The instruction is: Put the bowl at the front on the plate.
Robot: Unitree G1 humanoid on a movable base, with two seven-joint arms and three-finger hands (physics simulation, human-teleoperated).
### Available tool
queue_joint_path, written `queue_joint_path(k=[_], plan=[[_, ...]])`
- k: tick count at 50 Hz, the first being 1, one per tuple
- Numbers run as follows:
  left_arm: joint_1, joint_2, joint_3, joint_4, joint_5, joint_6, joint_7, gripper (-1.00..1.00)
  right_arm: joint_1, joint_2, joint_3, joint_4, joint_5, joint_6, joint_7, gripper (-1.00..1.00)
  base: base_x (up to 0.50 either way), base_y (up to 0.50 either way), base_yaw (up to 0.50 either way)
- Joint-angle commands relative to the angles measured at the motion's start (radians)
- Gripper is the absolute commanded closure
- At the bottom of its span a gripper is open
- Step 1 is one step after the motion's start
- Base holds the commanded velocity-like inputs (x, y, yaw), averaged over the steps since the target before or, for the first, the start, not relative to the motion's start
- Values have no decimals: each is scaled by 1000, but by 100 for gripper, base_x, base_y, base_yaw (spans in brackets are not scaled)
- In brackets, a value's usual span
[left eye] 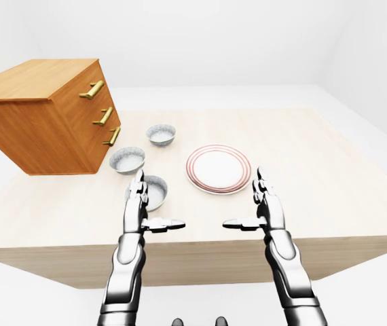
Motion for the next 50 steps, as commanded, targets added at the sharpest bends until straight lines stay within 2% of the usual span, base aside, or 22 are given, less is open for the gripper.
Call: queue_joint_path(k=[1, 2, 3, 4, 5, 6, 8, 9, 10, 13, 14, 15, 18, 24, 25, 27, 28, 32, 37, 38, 41, 50], plan=[[-58, 18, 62, 24, -21, 7, 66, -100, -23, -18, -27, 37, -15, 15, -19, -100, 0, 0, 0], [-44, 17, 62, -15, -38, 26, 61, -100, -25, -17, -28, 43, -8, 7, -12, -100, 0, 0, 0], [-28, 18, 62, -48, -63, 64, 46, -100, -26, -17, -28, 41, -11, 9, -15, -100, 0, 0, 0], [-17, 19, 64, -67, -52, 33, 59, -100, -23, -18, -23, 31, -29, 32, -26, -100, 0, 0, 0], [-14, 18, 68, -73, -44, 3, 72, -100, -24, -17, -24, 35, -24, 23, -22, -100, 0, 0, 0], [-10, 18, 72, -83, -48, -6, 77, -100, -22, -16, -25, 38, -21, 17, -20, -100, 0, 0, 0], [-4, 20, 98, -135, -53, 13, 114, -100, -20, -14, -20, 30, -32, 23, -26, -100, 0, 0, 0], [-17, 24, 109, -118, -61, 7, 126, -100, -21, -14, -18, 29, -37, 26, -28, -100, 0, 0, 0], [-23, 26, 135, -138, -94, 55, 149, -100, -19, -13, -16, 27, -41, 25, -29, -100, 0, 0, 0], [-20, 36, 173, -162, -104, 53, 218, -100, -17, -13, -15, 24, -48, 27, -33, -100, 0, 0, 0], [-7, 44, 181, -198, -111, 81, 223, -100, -18, -13, -16, 27, -49, 27, -34, -100, 0, 0, 0], [4, 48, 186, -218, -109, 85, 224, -100, -20, -13, -17, 29, -48, 27, -33, -100, 0, 0, 0], [28, 48, 215, -274, -116, 85, 243, -100, -21, -12, -16, 27, -49, 33, -35, -100, 0, 0, 0], [94, 34, 296, -395, -128, 85, 283, -100, -26, -14, -18, 50, -51, 17, -34, -100, 0, 0, 0], [99, 24, 324, -410, -116, 85, 323, -100, -22, -8, -25, 41, -11, 1, -13, -100, 0, 0, 0], [99, 15, 362, -404, -110, 85, 387, -100, -10, -9, -27, 7, -8, 25, -24, -100, 0, 0, 0], [112, 21, 364, -416, -106, 85, 377, -100, -11, -8, -34, 14, 14, 7, -16, -100, 0, 0, 0], [136, 8, 444, -424, -88, 85, 465, -100, -12, -10, -26, 16, 0, 7, -29, -100, 0, 0, 0], [173, 1, 530, -455, -174, 85, 431, -100, -6, -10, -24, 9, -13, 9, -40, -100, 0, 0, 0], [168, 2, 539, -443, -161, 85, 448, -100, -7, -11, -25, 16, -13, 2, -39, -100, 0, 0, 0], [161, 12, 579, -400, -146, 85, 499, -100, -9, -10, -27, 13, -15, 16, -48, -100, 0, 0, 0], [174, 16, 642, -372, -163, 85, 526, -100, -11, -12, -29, 15, -19, 34, -58, -100, 0, 0, 0]])
